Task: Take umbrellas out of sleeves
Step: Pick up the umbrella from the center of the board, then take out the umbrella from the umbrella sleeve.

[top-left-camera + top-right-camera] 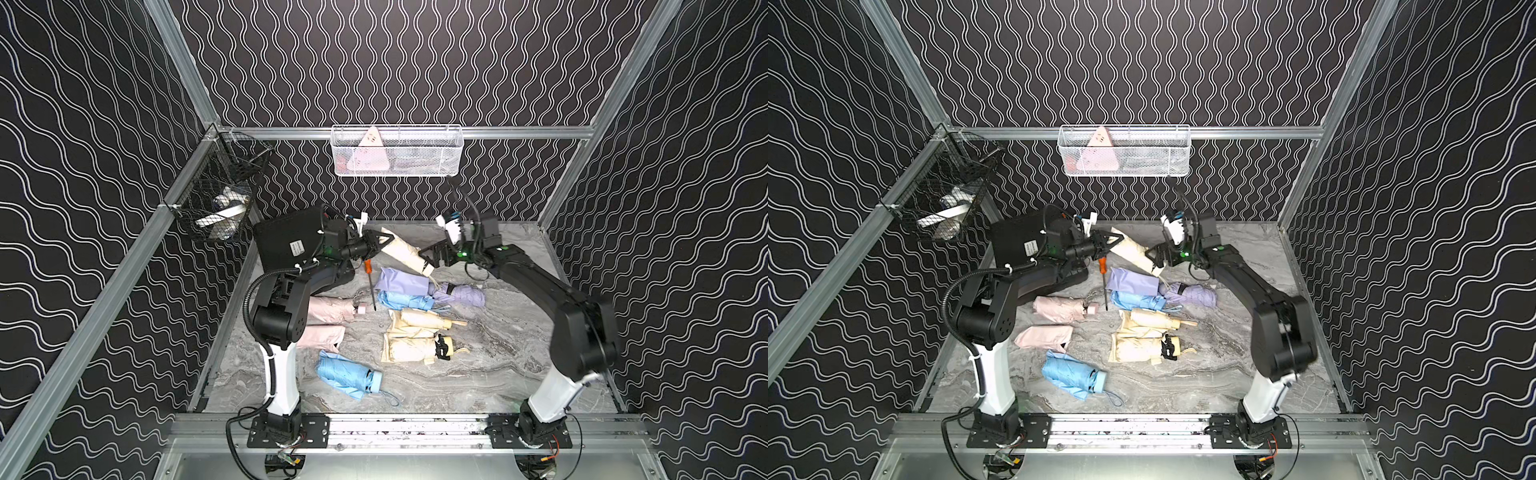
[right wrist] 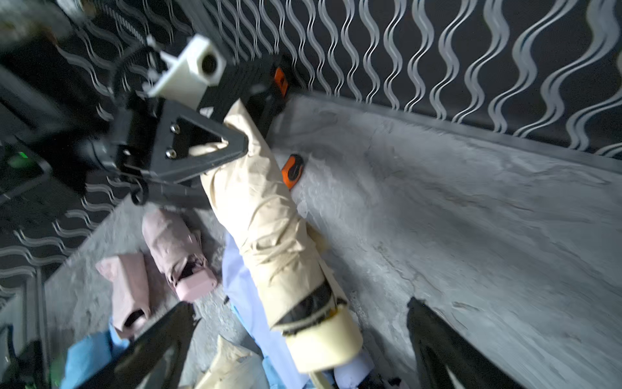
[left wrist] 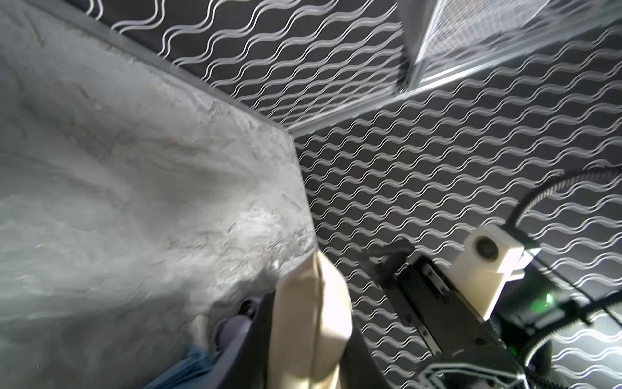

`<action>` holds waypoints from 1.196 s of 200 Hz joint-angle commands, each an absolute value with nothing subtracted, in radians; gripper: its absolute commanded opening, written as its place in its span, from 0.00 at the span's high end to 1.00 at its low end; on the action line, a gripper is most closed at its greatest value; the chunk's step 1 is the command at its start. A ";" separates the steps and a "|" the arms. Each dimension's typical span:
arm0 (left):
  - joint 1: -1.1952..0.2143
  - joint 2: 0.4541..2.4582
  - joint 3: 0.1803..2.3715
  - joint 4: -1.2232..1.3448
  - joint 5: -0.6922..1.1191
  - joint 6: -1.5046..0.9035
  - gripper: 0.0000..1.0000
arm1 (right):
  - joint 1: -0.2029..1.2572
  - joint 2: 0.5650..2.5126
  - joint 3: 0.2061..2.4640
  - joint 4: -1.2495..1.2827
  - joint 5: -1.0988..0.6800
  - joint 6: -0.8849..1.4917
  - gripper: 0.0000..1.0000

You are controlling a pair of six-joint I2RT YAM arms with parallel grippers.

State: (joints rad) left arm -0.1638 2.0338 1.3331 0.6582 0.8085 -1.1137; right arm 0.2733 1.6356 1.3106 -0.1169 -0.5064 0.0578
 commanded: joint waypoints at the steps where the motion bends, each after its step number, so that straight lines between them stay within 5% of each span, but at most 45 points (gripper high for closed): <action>1: -0.147 1.999 1.352 0.813 0.801 -1.306 0.82 | 0.224 1.557 1.265 -0.088 -0.658 0.293 0.00; 84: -0.139 1.671 1.072 0.757 0.903 -1.486 0.82 | 0.210 1.248 0.993 0.044 -0.861 0.612 0.15; 186: -0.205 1.559 1.012 0.676 0.877 -1.447 0.82 | 0.349 1.290 0.983 0.117 -0.841 0.663 0.23; 239: -0.234 1.553 0.997 0.667 0.861 -1.447 0.82 | 0.391 1.337 0.977 0.195 -0.804 0.703 0.44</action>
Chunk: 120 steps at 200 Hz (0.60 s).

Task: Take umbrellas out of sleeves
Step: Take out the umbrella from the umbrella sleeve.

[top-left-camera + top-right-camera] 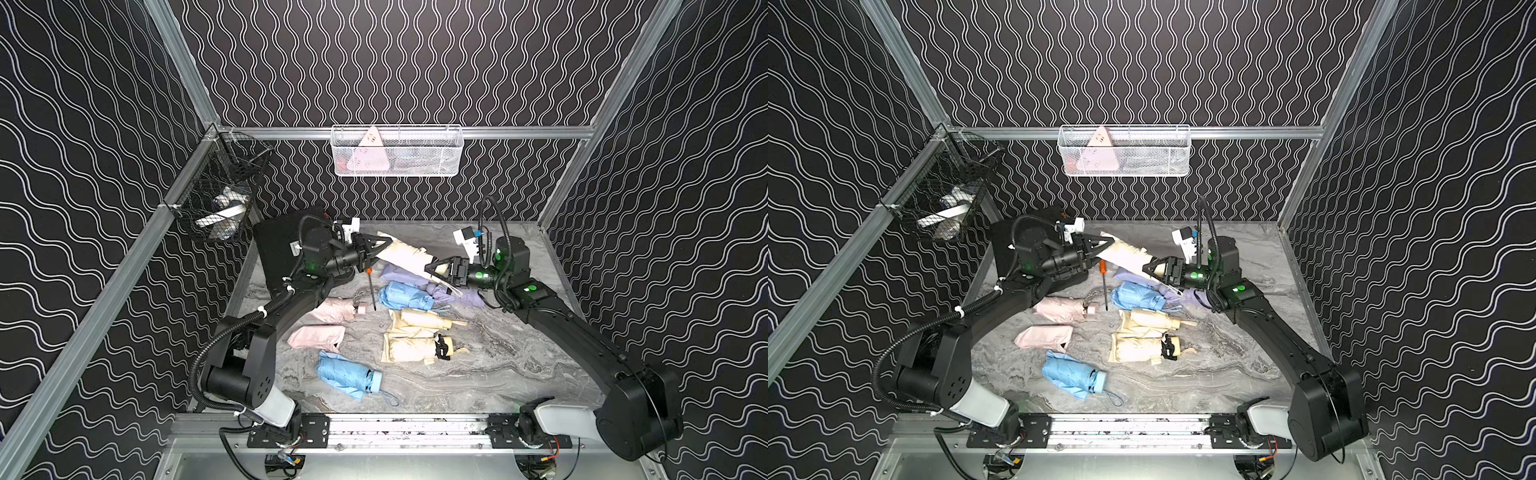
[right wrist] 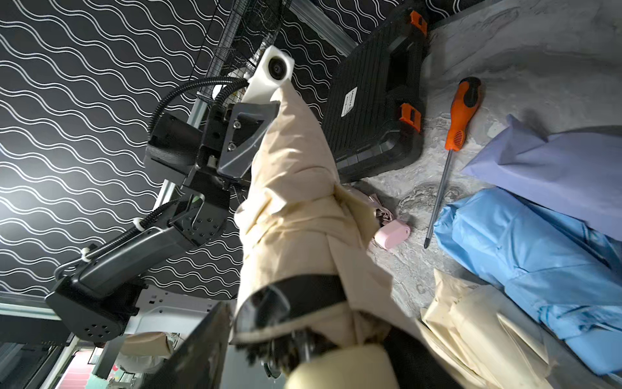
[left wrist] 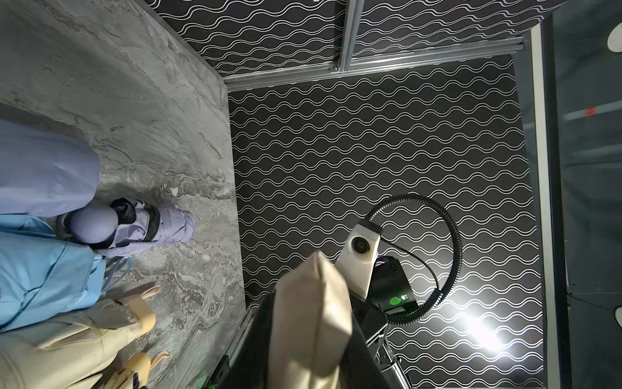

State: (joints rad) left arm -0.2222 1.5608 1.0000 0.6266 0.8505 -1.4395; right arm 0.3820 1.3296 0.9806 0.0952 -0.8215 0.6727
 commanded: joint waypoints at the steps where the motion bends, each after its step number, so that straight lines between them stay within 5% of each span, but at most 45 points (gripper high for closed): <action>1: -0.235 1.552 0.997 0.668 0.861 -1.447 0.82 | 0.392 1.338 0.977 0.196 -0.802 0.704 0.45; 24: -0.235 1.556 0.994 0.695 0.870 -1.467 0.76 | 0.391 1.327 0.966 0.177 -0.790 0.687 0.64; 53: -0.215 1.528 1.011 0.584 0.880 -1.367 0.34 | 0.374 1.279 0.946 0.140 -0.795 0.668 0.83; 68: -0.187 1.489 1.019 0.441 0.867 -1.254 0.23 | 0.350 1.245 0.928 0.122 -0.801 0.667 0.93; 120: -0.167 1.466 1.039 0.292 0.879 -1.108 0.21 | 0.317 1.164 0.882 0.092 -0.854 0.669 0.95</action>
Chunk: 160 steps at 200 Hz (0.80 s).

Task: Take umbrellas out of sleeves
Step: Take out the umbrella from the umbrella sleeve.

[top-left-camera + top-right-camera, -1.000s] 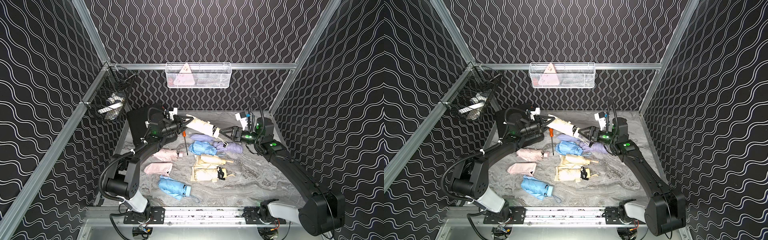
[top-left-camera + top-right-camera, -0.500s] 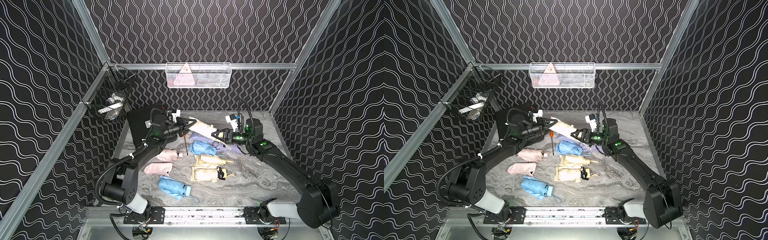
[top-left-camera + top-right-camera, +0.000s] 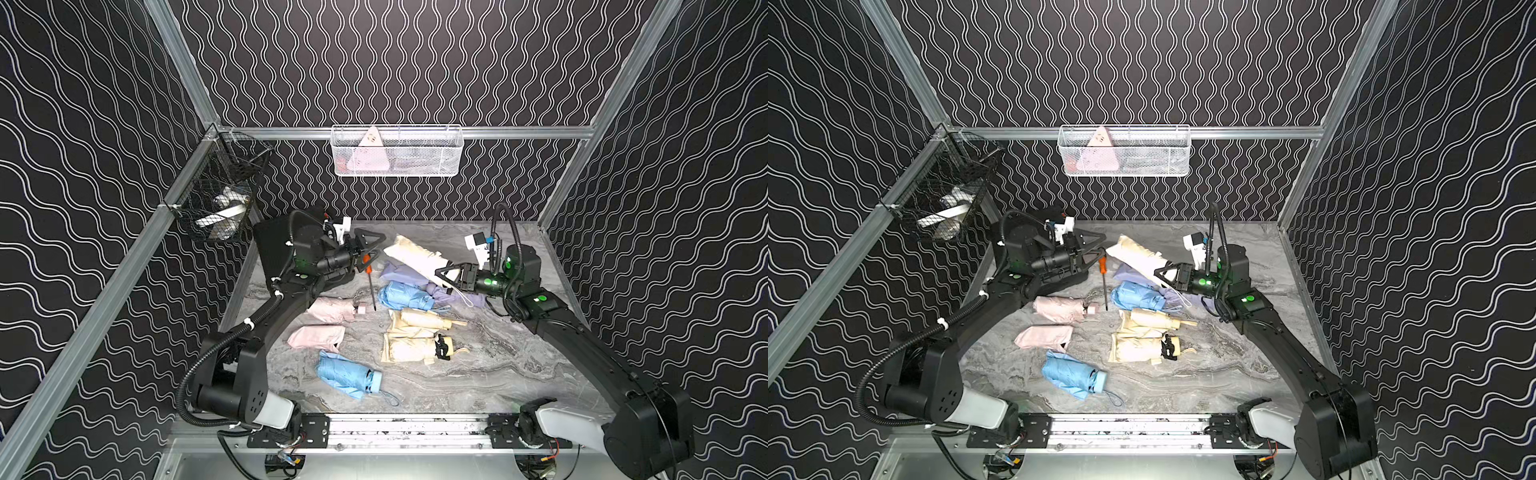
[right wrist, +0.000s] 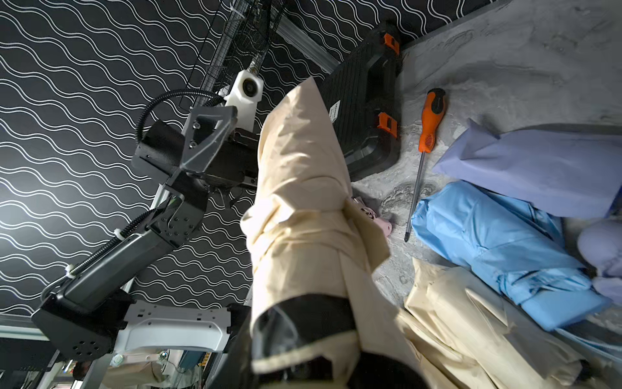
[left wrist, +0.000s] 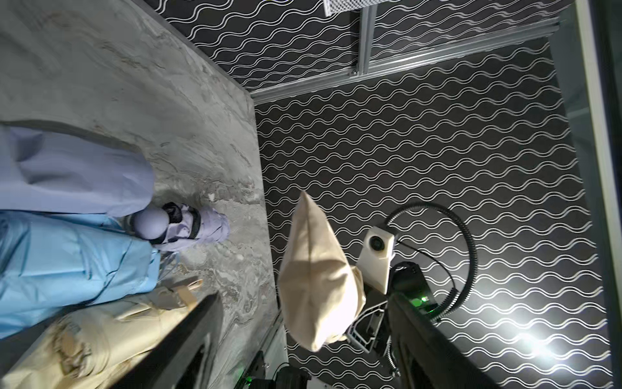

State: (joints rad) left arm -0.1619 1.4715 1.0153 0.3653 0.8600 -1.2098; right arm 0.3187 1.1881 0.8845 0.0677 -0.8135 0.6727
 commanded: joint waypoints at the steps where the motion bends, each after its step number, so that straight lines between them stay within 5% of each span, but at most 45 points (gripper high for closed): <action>1: -0.169 1.466 1.040 0.289 0.881 -1.105 0.21 | 0.316 1.162 0.882 0.091 -0.854 0.669 0.95; 24: -0.197 1.470 1.092 0.197 0.898 -1.039 0.29 | 0.317 1.159 0.890 0.069 -0.846 0.655 0.95; 84: -0.200 1.474 1.075 0.255 0.933 -1.098 0.68 | 0.317 1.177 0.897 0.065 -0.849 0.657 0.96; 160: -0.202 1.465 1.060 0.259 0.955 -1.133 0.47 | 0.317 1.178 0.896 0.054 -0.824 0.647 0.96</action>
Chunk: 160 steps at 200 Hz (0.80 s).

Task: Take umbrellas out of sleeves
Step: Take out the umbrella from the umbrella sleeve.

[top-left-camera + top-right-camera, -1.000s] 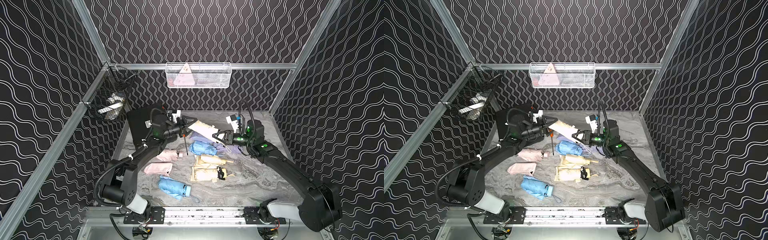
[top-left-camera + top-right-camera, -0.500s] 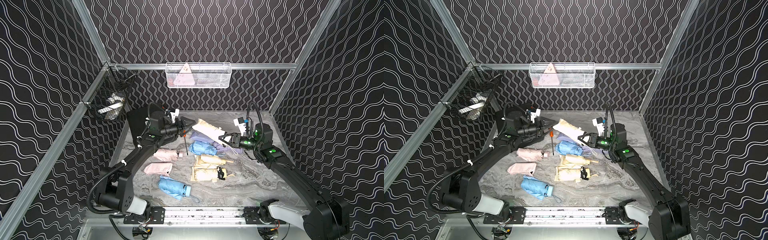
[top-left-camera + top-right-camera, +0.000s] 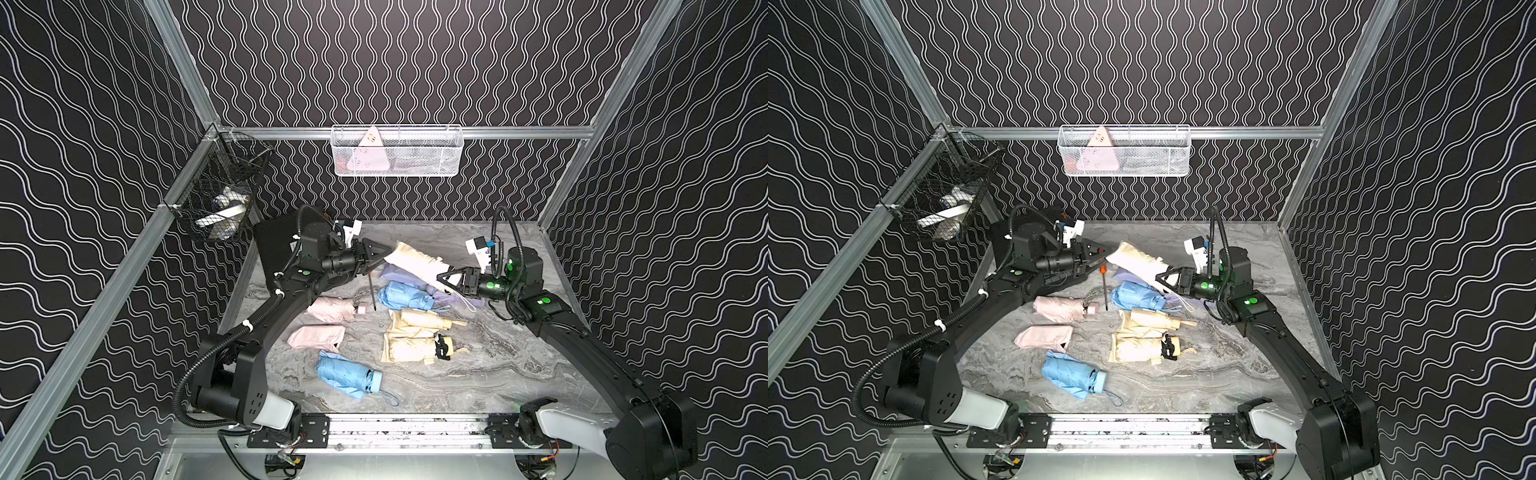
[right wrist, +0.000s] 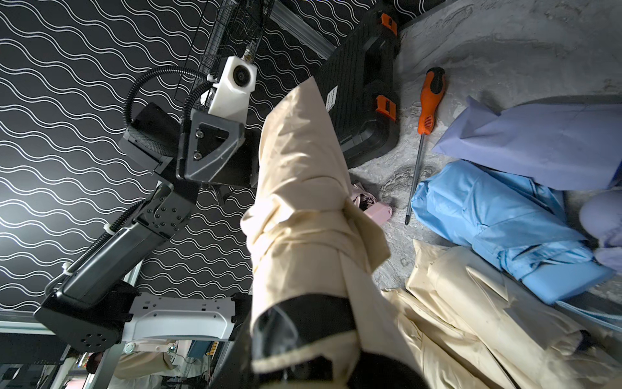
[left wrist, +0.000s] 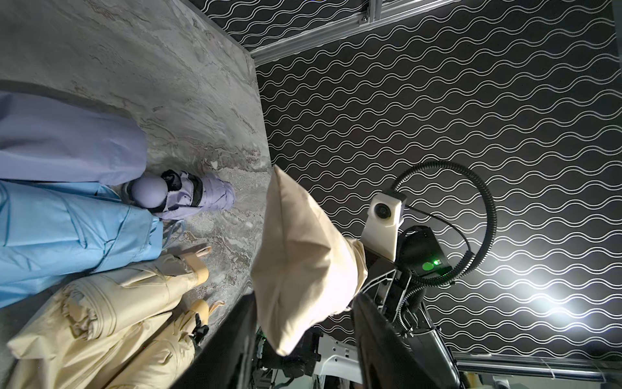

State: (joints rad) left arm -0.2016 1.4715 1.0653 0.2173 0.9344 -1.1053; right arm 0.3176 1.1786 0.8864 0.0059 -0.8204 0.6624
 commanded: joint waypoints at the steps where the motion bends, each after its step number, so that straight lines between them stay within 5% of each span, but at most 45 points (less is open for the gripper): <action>1: -0.201 1.465 1.060 0.259 0.955 -1.133 0.47 | 0.316 1.177 0.896 0.053 -0.824 0.647 0.96; 24: -0.207 1.468 1.059 0.258 0.966 -1.137 0.51 | 0.317 1.178 0.891 0.068 -0.823 0.661 0.97; 39: -0.208 1.470 1.058 0.267 0.972 -1.142 0.61 | 0.317 1.177 0.890 0.071 -0.822 0.666 0.97; 54: -0.209 1.476 1.053 0.302 0.981 -1.167 0.82 | 0.317 1.178 0.890 0.067 -0.824 0.664 0.97; 94: -0.209 1.488 1.054 0.306 0.993 -1.176 1.00 | 0.317 1.173 0.885 0.055 -0.822 0.655 0.97; 160: -0.130 1.463 1.120 -0.139 0.688 -0.860 1.00 | 0.315 1.088 0.893 -0.183 -0.782 0.520 0.95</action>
State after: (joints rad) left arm -0.1555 1.4582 1.0870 0.0307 0.8394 -1.0176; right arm 0.3172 1.1316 0.8856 -0.0834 -0.7963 0.6132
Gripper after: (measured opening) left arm 0.054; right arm 0.294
